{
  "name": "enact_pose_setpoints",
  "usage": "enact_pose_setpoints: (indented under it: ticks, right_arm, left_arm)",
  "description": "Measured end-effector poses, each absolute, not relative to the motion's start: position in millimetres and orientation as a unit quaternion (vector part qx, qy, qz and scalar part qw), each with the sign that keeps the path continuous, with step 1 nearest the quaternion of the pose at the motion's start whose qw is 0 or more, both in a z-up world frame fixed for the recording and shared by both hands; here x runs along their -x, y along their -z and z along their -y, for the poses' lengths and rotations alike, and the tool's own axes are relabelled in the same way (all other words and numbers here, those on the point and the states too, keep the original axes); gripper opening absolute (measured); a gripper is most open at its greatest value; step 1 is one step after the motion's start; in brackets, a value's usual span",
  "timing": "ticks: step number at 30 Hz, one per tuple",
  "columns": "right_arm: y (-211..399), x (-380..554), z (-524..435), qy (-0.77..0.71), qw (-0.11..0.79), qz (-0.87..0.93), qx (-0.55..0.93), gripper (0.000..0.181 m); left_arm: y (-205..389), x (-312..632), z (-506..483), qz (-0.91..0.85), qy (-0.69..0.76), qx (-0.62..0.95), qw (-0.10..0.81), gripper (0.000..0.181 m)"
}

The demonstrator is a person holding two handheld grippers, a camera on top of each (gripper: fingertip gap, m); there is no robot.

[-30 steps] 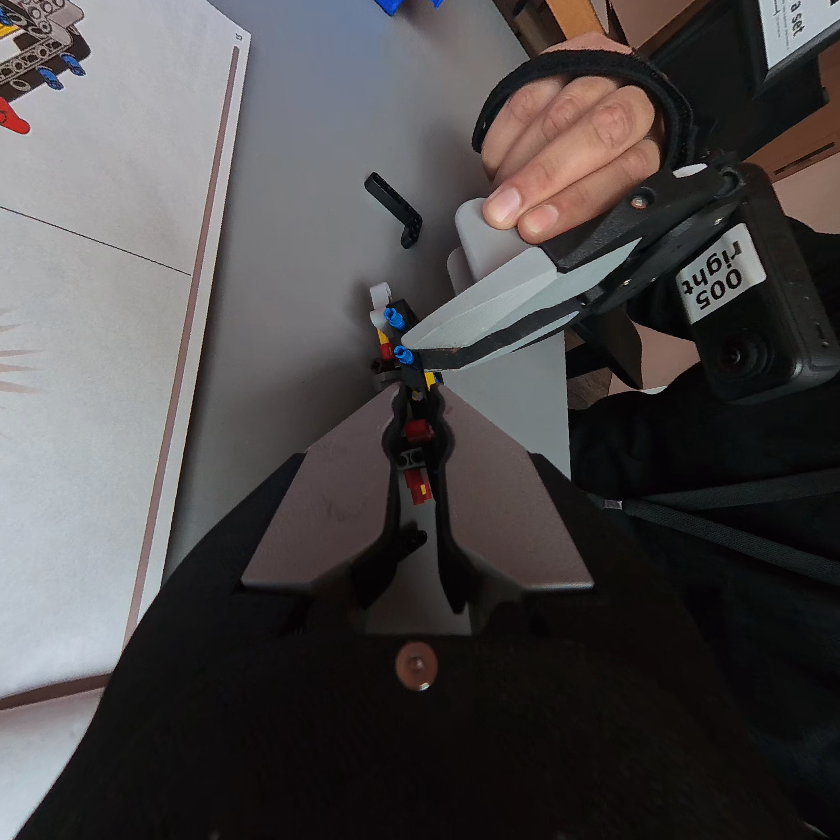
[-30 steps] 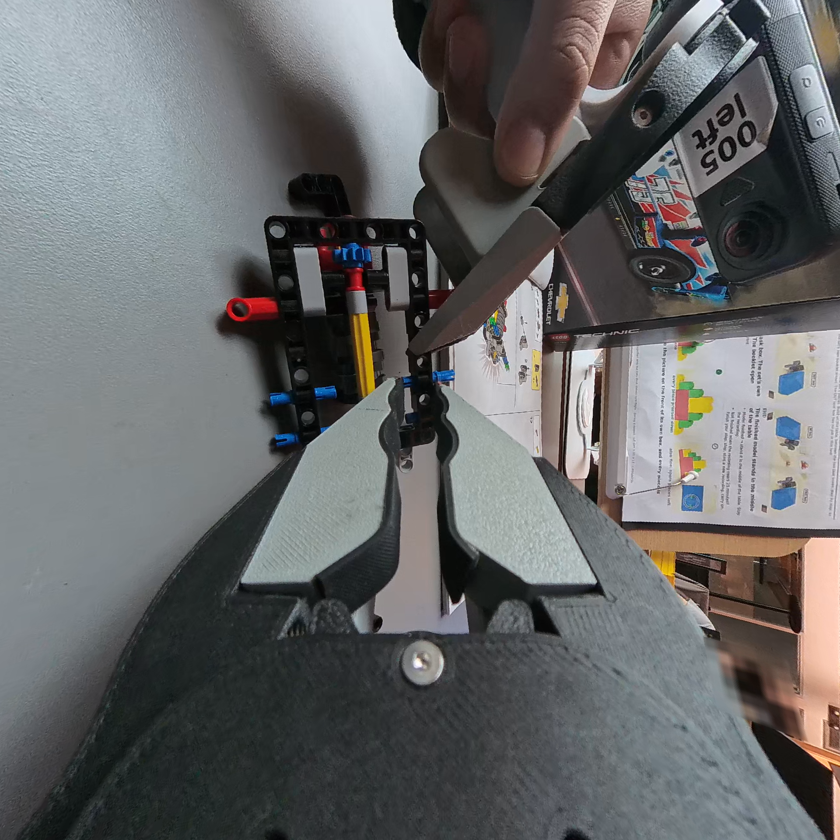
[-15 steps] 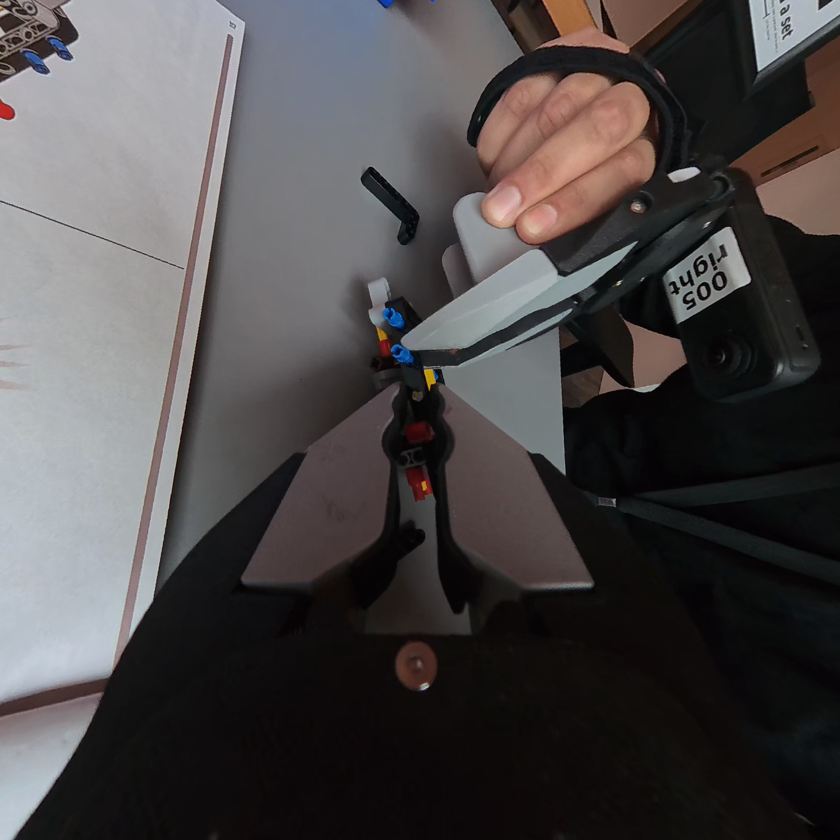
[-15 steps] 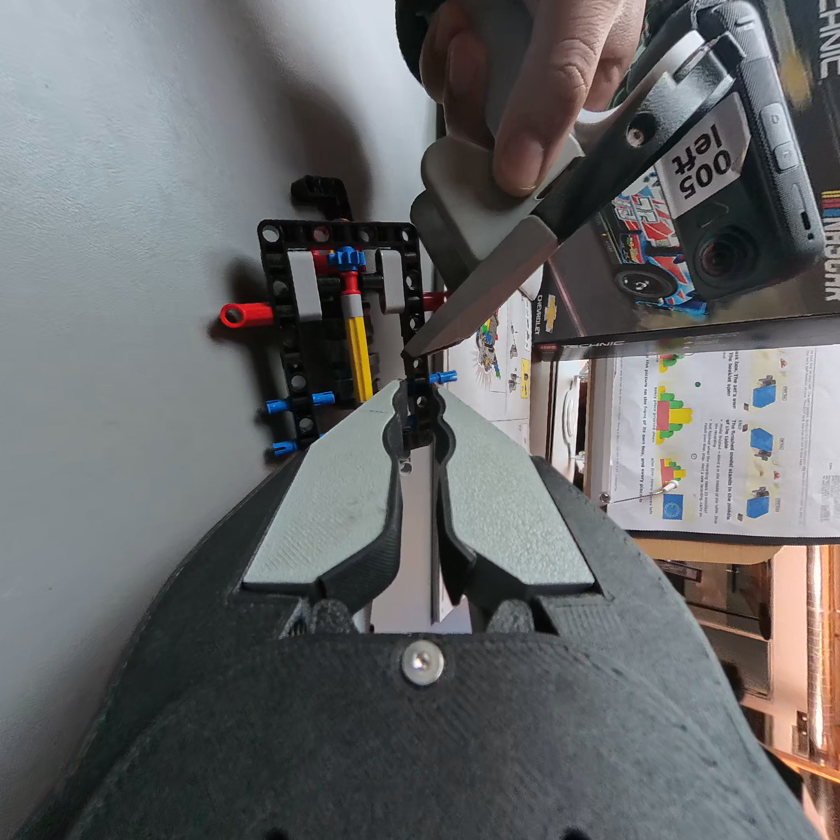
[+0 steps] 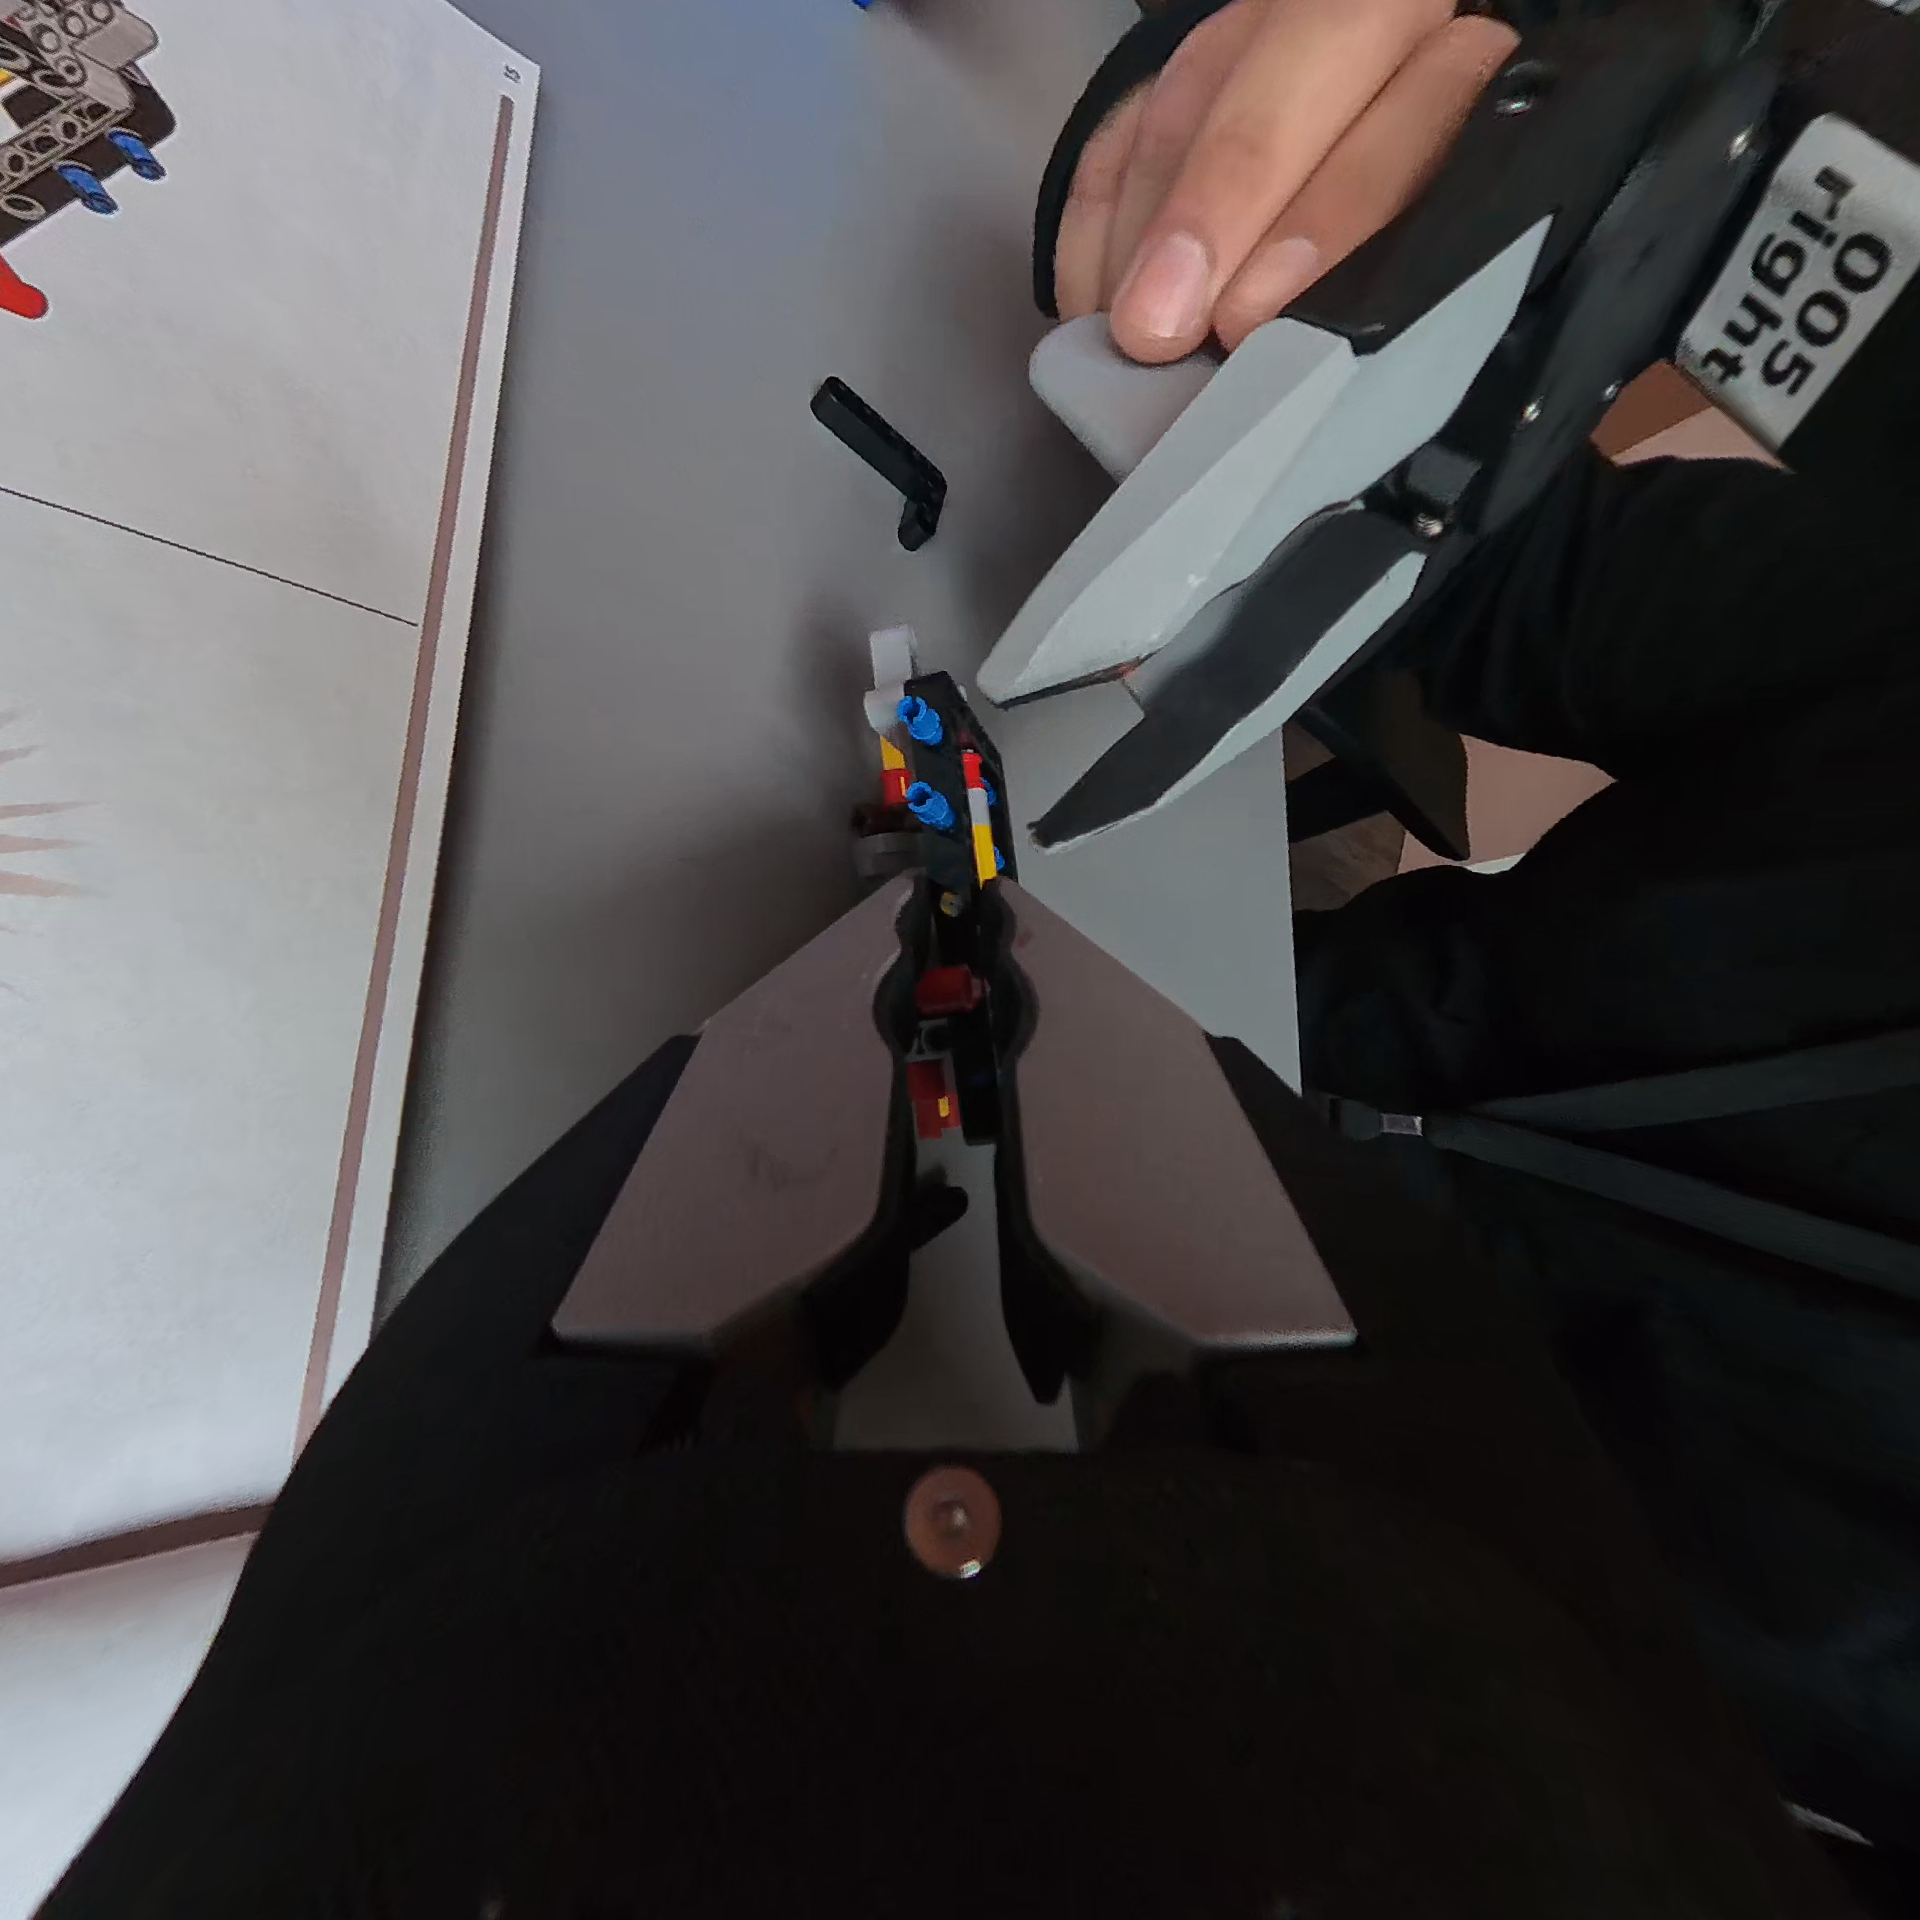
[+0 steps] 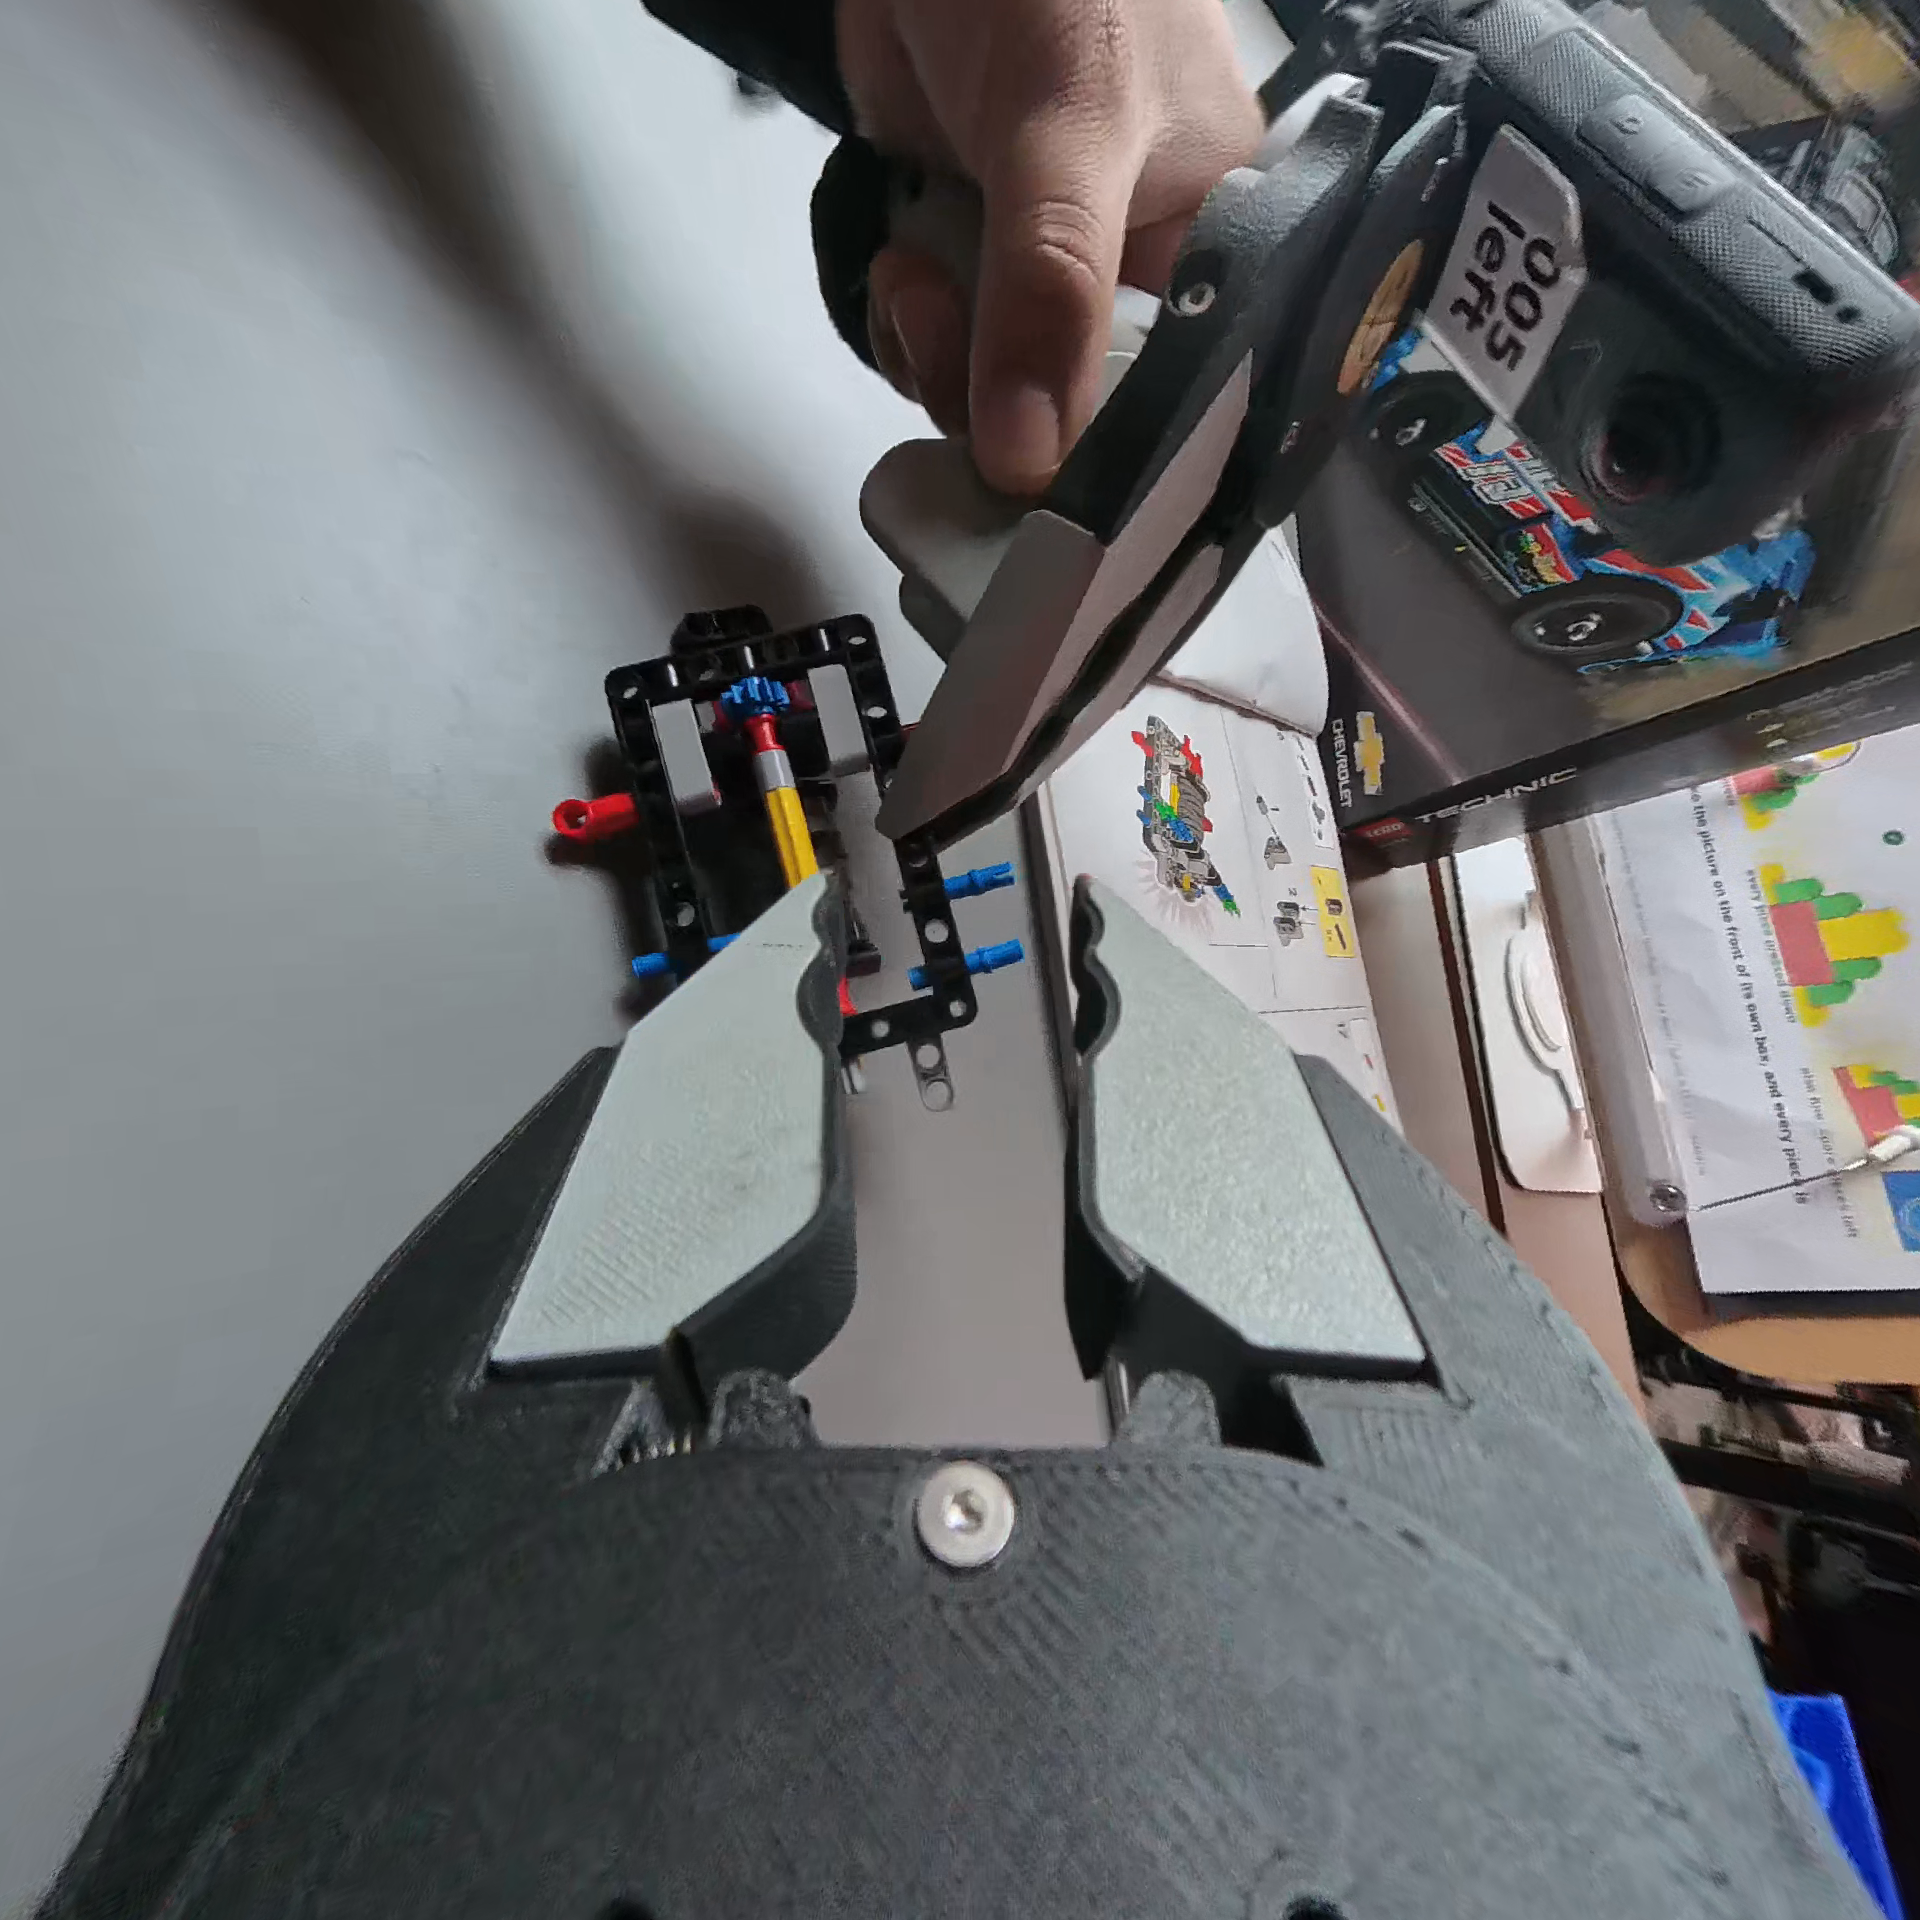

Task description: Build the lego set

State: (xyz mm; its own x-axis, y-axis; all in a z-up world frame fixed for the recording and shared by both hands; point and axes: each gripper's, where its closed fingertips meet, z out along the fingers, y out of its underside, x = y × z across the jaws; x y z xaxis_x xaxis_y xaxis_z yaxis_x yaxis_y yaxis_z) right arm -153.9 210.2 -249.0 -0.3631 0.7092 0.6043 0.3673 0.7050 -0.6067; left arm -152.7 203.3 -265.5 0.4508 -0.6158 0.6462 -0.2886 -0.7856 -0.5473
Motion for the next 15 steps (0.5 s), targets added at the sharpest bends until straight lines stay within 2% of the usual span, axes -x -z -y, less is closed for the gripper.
enact_pose_setpoints:
  ticks: [7, 15]
  right_arm:
    - [260, 152, -210, -0.122, 0.396, 0.863, 0.291, 0.027]
    - [264, 153, -210, -0.039, 0.348, 0.907, 0.236, 0.021]
  left_arm:
    - [266, 149, -197, -0.293, 0.449, 0.827, 0.171, 0.007]
    - [266, 148, -194, -0.3, 0.45, 0.824, 0.168, 0.007]
